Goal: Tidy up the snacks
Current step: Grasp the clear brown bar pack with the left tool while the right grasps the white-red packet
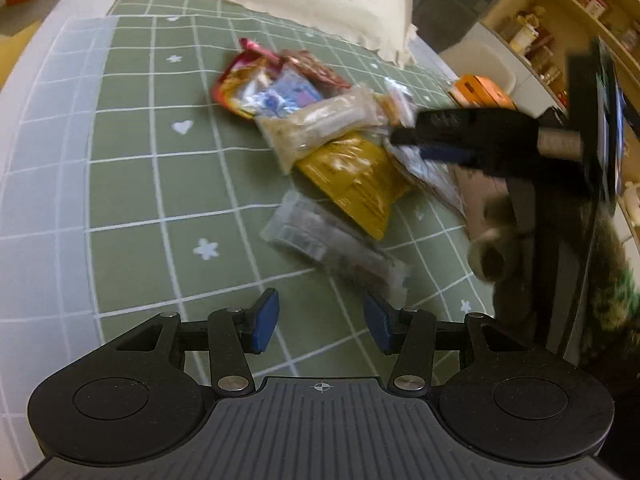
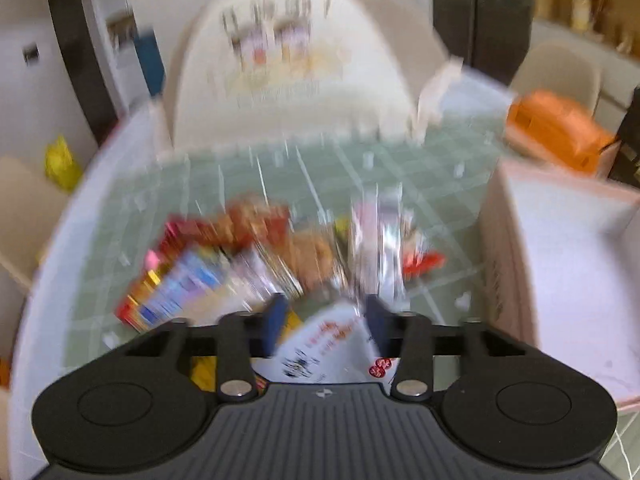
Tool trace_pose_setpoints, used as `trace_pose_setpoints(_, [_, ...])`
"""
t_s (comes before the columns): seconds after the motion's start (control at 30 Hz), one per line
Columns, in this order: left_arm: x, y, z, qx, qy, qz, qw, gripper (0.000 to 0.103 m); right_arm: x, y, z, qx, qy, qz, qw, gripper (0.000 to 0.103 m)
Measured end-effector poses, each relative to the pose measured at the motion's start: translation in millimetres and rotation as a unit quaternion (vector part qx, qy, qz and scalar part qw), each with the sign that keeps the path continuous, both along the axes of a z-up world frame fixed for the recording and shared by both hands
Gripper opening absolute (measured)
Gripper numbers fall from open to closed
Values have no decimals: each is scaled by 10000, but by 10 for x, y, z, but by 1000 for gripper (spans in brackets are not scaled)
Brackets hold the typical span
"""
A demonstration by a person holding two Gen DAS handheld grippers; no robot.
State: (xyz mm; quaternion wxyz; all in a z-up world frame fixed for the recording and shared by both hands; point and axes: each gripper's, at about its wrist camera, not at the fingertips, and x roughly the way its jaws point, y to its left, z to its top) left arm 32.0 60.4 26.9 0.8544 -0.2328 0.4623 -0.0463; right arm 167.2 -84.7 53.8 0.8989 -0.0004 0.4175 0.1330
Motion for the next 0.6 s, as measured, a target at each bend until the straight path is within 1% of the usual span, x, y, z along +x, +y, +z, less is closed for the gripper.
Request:
trace_pose_setpoints(0.03, [-18,27,-7,-11,-29,44,10000,50,-34,-28,-23,38,-8,38,10000,35])
trace_pose_setpoints(0.1, [2,92,-18,-78,-34,161,9998,49,-225,-111,-50,-10,-56,205,9998,35])
trace_pose_setpoints(0.2, [130,89,-1,-25,-112,201,9997,49,-640,-286,-96,-38,64,386,9992,35])
trace_pose_setpoints(0.23, [212,57,6,53,-158,187,9997,49,-772,-372,-92,-27,114,381,9992,35])
trace_pose_setpoints(0.3, [400,-40,6,244,-235,116,9994,51,-965,-530,-160,77,439,252,9987,35])
trace_pose_setpoints(0.33, [492,-110,9,426,-279,53,9987,52,-1071,-603,-184,122,516,176,9984,35])
trace_pose_setpoints(0.4, [628,-267,6,912,-434,-142,9948,52,-1267,-697,-171,58,386,72,9992,35])
trace_pose_setpoints(0.47, [680,-398,-5,1400,-598,-413,9875,55,-1362,-780,-108,42,264,-9,9996,46])
trace_pose_setpoints(0.5, [678,-434,1,1614,-680,-508,9832,55,-1370,-808,-80,68,192,-56,9998,64])
trace_pose_setpoints(0.53, [649,-443,18,1749,-716,-526,9806,52,-1355,-838,-49,70,84,-124,9999,77])
trace_pose_setpoints(0.57, [591,-430,45,1791,-728,-486,9799,51,-1316,-851,-15,49,-55,-224,9997,80])
trace_pose_setpoints(0.6, [520,-406,72,1745,-752,-440,9808,51,-1259,-853,-5,41,-161,-305,9994,80])
